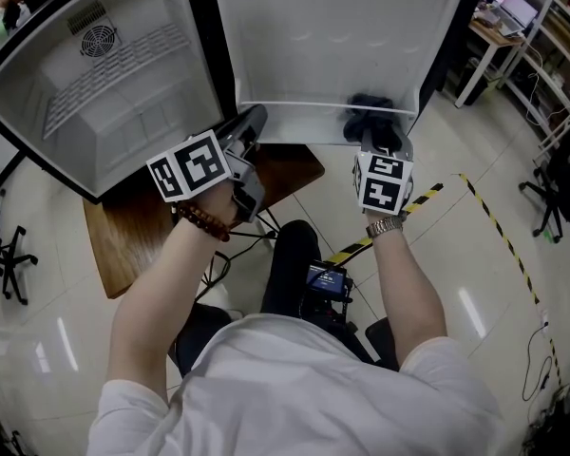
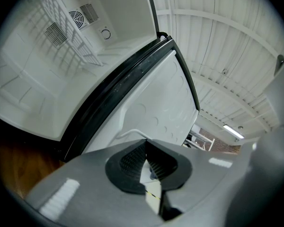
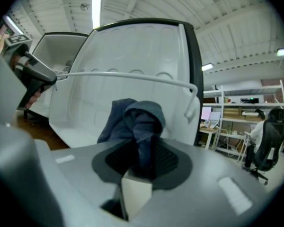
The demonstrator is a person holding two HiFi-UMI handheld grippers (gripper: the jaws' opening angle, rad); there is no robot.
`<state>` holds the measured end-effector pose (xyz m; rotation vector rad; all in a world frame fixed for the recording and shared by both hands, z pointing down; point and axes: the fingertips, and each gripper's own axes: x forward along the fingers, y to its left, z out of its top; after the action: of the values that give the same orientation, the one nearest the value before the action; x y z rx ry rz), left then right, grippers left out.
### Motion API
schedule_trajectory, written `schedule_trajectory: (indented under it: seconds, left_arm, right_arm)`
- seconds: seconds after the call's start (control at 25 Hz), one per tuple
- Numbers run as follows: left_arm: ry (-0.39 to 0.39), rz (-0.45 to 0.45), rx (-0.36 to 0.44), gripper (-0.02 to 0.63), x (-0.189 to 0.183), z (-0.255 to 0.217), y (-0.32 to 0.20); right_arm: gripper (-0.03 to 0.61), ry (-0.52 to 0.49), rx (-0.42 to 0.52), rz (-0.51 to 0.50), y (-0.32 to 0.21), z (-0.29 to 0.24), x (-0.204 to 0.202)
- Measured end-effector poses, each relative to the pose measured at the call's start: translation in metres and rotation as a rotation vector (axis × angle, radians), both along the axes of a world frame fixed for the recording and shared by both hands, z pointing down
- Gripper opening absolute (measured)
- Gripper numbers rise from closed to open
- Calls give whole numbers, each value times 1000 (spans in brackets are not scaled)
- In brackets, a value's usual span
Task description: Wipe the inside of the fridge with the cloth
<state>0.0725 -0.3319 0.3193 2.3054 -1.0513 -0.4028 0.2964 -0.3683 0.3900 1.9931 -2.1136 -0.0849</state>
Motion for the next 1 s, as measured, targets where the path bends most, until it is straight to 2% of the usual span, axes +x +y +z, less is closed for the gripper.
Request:
schedule_trajectory:
  seconds: [0.52,1.0]
  left_arm:
    - [8,-1,-6,3,0,2,0]
    - [14,2,-11,4,1,1,0]
  right_arm:
    - [103,-97,16,72,9,-3,24]
    - [103,-104,17,76,17,-3,28]
